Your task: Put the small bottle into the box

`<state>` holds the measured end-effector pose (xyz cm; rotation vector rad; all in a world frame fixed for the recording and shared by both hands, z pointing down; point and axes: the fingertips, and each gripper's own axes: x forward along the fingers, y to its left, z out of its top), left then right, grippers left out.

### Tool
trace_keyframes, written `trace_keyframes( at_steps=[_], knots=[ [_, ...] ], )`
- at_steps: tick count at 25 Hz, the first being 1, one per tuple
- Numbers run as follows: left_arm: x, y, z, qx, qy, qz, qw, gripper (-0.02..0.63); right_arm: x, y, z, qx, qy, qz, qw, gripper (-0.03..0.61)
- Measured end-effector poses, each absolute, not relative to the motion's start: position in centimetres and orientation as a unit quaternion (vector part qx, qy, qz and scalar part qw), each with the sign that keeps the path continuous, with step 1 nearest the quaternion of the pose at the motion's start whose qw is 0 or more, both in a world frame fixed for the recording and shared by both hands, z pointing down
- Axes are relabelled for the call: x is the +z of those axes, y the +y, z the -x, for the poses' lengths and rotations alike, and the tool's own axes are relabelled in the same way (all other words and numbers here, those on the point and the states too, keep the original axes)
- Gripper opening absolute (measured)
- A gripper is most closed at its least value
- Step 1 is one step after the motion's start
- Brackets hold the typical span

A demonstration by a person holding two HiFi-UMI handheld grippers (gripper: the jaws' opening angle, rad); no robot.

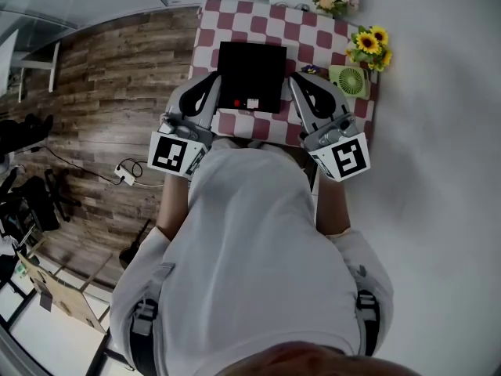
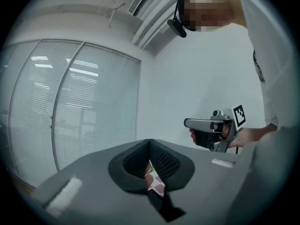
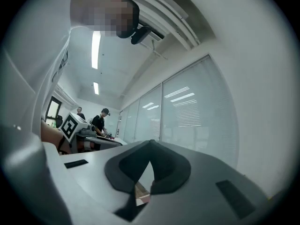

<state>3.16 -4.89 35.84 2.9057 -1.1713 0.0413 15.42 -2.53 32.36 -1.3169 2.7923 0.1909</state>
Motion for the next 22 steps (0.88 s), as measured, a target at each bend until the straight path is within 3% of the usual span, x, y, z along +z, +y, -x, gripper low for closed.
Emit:
trace_keyframes(
  at_steps=[11,22],
  knots=[
    [35.4,-2.9,-5.0,0.004,-0.386,-0.923,-0.006,0.002,32.2,-2.3,-17.2,0.075,0.885,0.46,0.023,0.0],
    [34.0,-3.1,-1.7,-0.021,-0.354,-0.935,-0.004,0.002,33.0,-1.6,-13.5,0.06,0.865,0.497,-0.019,0.0]
  ],
)
